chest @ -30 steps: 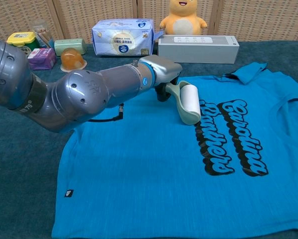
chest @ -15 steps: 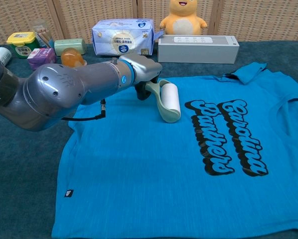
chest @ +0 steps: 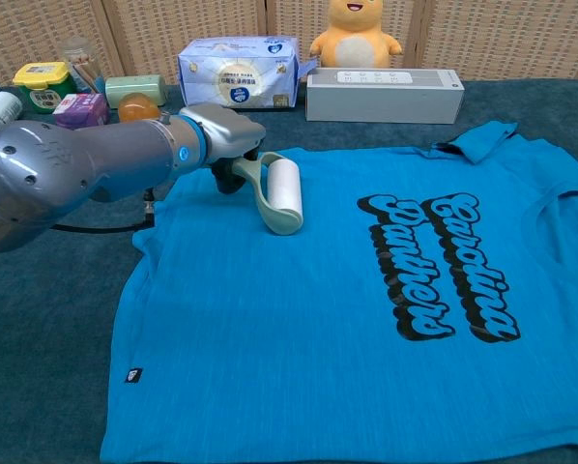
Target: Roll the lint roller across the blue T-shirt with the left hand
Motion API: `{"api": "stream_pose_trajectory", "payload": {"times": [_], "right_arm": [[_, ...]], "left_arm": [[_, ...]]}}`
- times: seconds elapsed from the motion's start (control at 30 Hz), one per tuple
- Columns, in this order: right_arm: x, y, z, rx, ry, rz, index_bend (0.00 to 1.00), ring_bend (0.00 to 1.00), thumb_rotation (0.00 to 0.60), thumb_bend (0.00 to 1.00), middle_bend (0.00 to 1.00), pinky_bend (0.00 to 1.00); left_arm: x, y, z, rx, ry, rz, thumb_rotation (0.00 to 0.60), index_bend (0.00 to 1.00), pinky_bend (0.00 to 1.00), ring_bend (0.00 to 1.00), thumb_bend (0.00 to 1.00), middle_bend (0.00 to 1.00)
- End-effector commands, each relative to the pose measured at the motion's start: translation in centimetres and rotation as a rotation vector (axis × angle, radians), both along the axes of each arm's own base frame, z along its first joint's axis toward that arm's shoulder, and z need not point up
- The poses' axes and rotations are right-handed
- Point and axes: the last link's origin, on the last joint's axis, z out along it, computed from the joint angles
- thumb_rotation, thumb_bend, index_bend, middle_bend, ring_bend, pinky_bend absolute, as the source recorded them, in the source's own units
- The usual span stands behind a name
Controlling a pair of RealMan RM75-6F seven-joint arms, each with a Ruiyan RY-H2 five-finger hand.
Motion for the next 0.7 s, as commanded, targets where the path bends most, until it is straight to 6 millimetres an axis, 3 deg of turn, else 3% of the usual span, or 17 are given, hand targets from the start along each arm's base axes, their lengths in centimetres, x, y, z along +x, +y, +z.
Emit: {"api": "stream_pose_trajectory", "payload": {"times": [0.03,0.13,0.17,0.43,0.7], "right_arm": [[0.0,0.0,0.0,0.0,0.001,0.0,0.0,0.0,0.6,0.0,0.0,0.0],[0.0,0.0,0.0,0.0,0.002,0.0,0.0,0.0,0.6,0.0,0.0,0.0],[0.0,0.0,-0.1,0.002,0.004,0.0,0.0,0.0,0.6,0.0,0.0,0.0],[0.0,0.0,-0.4,0.009,0.01,-0.003,0.0,0.0,0.6,0.0,0.0,0.0],[0.0,0.0,-0.5,0.015,0.016,-0.005,0.0,0.0,0.6,0.0,0.0,0.0]], "left_arm": [[-1.4,-0.2,0.8,0.007,0.016,0.005,0.6,0.91,0.99,0.84,0.65,0.96],[-2.9,-0.3,1.5,0.009,0.024,0.023,0.6,0.91,0.99,0.84,0.65,0.96],[-4.2,0.0,2.4,0.027,0.031,0.048,0.6,0.91,0.99,0.84,0.65,0.96],[-6.8,0.0,4.4,0.05,0.045,0.065,0.6,0.91,0.99,0.84,0.65,0.96],[-6.6,0.1,6.3,0.069,-0.075,0.029,0.6,0.91,0.98,0.84,0.64,0.96]]}}
